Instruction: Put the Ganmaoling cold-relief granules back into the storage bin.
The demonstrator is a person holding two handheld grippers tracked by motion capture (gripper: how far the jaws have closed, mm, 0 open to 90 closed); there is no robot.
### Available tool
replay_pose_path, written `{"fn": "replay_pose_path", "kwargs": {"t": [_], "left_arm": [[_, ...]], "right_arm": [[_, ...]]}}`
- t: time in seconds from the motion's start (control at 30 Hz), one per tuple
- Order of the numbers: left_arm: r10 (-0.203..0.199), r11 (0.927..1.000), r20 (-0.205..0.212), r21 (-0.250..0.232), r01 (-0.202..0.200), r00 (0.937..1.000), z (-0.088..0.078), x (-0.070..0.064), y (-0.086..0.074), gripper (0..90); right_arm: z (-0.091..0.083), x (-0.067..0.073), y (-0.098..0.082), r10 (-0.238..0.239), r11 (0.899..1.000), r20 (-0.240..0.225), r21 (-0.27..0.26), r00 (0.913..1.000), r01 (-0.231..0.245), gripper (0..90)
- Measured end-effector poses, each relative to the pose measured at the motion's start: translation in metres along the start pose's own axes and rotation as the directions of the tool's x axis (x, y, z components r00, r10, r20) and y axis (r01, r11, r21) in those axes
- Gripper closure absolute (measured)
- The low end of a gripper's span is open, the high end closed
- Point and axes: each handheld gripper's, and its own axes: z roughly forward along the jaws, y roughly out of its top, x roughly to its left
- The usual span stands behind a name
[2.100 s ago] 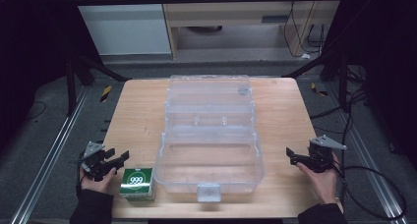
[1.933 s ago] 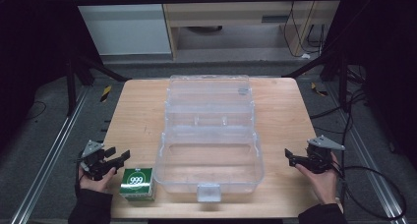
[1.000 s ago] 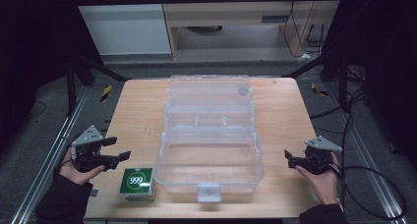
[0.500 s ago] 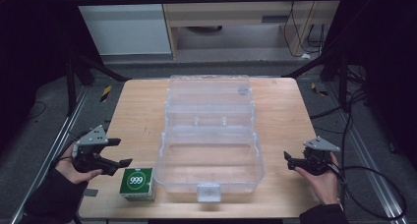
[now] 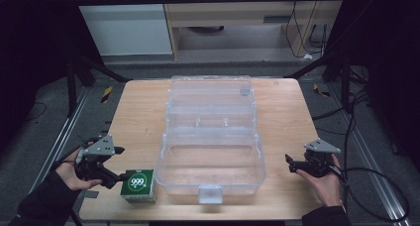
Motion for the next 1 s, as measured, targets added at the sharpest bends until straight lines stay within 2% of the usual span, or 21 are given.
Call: {"fn": "replay_pose_path", "kwargs": {"t": [0.17,0.33,0.47,0.7,1.0], "left_arm": [[0.043,0.9981,0.027,0.043,-0.044,0.9987,0.003,-0.004,0.003,10.4],[0.069,0.9948,0.048,0.071,-0.073,0.9964,0.006,-0.006,0.005,8.1],[0.093,0.9886,0.065,0.113,-0.1,0.9935,0.011,-0.008,0.006,6.7],[0.113,0.9827,0.084,0.138,-0.124,0.9901,0.017,-0.01,0.008,4.9],[0.151,0.968,0.113,0.185,-0.17,0.9821,0.027,-0.013,0.009,4.2]], "right_arm": [[0.0,0.0,0.0,-0.004,1.0,-0.001,0.002,1.0,0.004,3.3],[0.0,0.0,-0.001,-0.005,1.0,-0.002,0.008,1.0,0.005,3.1],[0.001,0.001,-0.001,-0.016,1.0,-0.004,0.015,0.9999,0.016,3.0],[0.002,0.001,-0.002,-0.021,0.999,-0.005,0.024,0.9998,0.022,2.8],[0.003,0.001,-0.003,-0.03,0.999,-0.008,0.03,0.9995,0.03,2.7]]}}
